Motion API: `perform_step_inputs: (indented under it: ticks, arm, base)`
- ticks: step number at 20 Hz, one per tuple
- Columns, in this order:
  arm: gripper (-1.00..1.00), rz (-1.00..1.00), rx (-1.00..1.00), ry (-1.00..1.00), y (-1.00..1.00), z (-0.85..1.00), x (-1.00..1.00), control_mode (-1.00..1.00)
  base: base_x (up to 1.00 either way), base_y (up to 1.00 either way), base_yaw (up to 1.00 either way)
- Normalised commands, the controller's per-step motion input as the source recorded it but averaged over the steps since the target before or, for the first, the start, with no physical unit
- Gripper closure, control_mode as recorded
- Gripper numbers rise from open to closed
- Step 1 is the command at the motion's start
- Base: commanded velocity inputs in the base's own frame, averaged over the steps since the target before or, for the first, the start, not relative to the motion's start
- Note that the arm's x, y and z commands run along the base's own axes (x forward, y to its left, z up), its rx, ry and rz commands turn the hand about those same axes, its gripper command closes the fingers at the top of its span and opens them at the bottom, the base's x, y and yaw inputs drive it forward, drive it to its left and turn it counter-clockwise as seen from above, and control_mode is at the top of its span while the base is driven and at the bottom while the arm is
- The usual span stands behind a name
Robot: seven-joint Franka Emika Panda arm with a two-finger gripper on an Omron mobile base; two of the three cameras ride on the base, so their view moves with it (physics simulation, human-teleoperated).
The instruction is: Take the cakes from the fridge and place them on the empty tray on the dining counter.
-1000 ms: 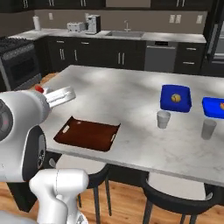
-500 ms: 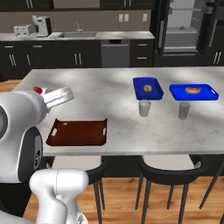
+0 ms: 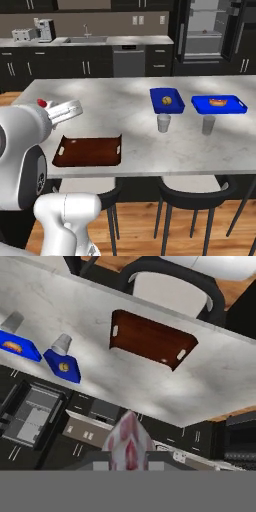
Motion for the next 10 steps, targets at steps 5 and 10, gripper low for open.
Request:
perform_step_inputs:
  ticks: [5,10]
  arm:
    - [1.00,0.07,0.00,0.07,-0.04,-0.31,0.43,-1.00]
    - [1.00,0.02,-0.02,0.03,0.16,-0.65,0.66,-1.00]
  base:
    - [0.08,0.00,0.00]
    - [0.00,0.00,0.00]
